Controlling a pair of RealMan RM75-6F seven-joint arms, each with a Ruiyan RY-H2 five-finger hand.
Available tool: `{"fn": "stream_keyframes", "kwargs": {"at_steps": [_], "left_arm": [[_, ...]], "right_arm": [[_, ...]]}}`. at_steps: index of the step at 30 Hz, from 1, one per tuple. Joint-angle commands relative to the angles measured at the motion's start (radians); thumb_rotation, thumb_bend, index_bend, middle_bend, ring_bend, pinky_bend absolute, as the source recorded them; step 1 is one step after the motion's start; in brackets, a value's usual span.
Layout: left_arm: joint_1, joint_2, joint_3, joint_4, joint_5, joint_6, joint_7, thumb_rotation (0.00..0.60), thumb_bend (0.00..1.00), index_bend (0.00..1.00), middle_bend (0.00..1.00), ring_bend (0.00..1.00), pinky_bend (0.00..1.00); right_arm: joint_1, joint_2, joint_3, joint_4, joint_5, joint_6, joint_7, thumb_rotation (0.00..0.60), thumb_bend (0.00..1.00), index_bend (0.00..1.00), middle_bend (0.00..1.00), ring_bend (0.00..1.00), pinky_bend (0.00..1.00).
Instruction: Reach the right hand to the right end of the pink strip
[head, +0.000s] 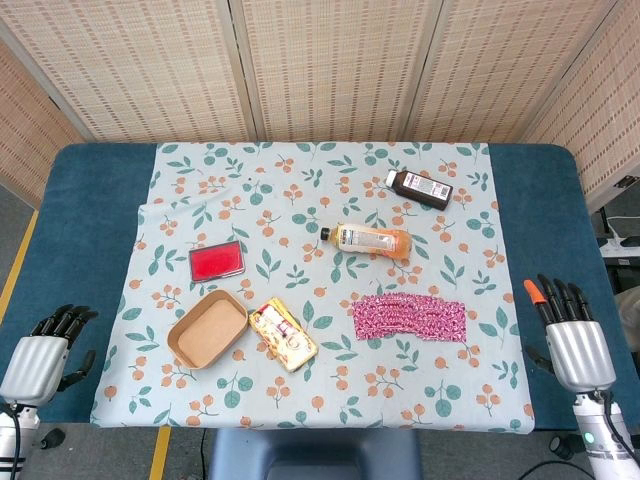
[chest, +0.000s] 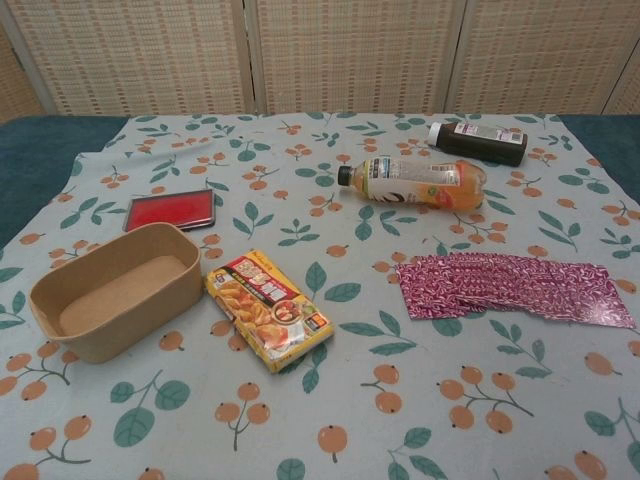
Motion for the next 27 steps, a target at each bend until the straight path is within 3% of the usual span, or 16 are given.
{"fn": "stream_keyframes", "kwargs": {"at_steps": [1, 10, 13, 17, 19, 22, 27], "left_arm": [[0.0, 0.0, 0.002, -0.001, 0.001, 0.0, 0.002, 0.6, 0.42, 0.22, 0.18, 0.13, 0.28], [0.002, 0.003, 0.005, -0.008, 0.004, 0.007, 0.007, 0.6, 0.42, 0.22, 0.18, 0.13, 0.28], [-0.002, 0.0, 0.0, 0.003, -0.004, 0.002, -0.003, 0.6, 0.42, 0.22, 0.18, 0.13, 0.28], [-0.001, -0.001, 0.0, 0.01, -0.022, -0.01, -0.011, 0.6, 0.42, 0.2, 0.18, 0.13, 0.28], [0.002, 0.005, 0.003, 0.003, -0.023, -0.009, -0.012, 0.6, 0.42, 0.2, 0.18, 0.13, 0.28], [0.01, 0.013, 0.004, -0.01, -0.024, 0.006, -0.003, 0.6, 0.42, 0.2, 0.18, 0.13, 0.28], [0.023, 0.023, -0.001, -0.037, -0.041, 0.021, 0.017, 0.6, 0.42, 0.2, 0.18, 0.13, 0.28]], "right_arm": [[-0.003, 0.002, 0.0, -0.006, 0.001, 0.002, -0.001, 0.6, 0.08, 0.0, 0.0, 0.0, 0.07], [0.001, 0.016, -0.004, -0.044, 0.04, -0.051, -0.013, 0.6, 0.08, 0.0, 0.0, 0.0, 0.08], [0.018, 0.031, -0.008, -0.05, 0.044, -0.093, -0.012, 0.6, 0.08, 0.0, 0.05, 0.03, 0.17], [0.037, 0.013, -0.017, -0.016, 0.026, -0.121, -0.027, 0.6, 0.25, 0.0, 0.37, 0.4, 0.54], [0.048, 0.003, -0.029, 0.006, 0.007, -0.141, -0.037, 0.6, 0.42, 0.0, 0.51, 0.59, 0.67], [0.074, -0.032, -0.045, 0.071, -0.026, -0.176, -0.037, 0.6, 0.61, 0.02, 0.67, 0.74, 0.73], [0.122, -0.07, -0.066, 0.168, -0.05, -0.265, 0.06, 0.6, 0.81, 0.09, 0.76, 0.82, 0.74]]}}
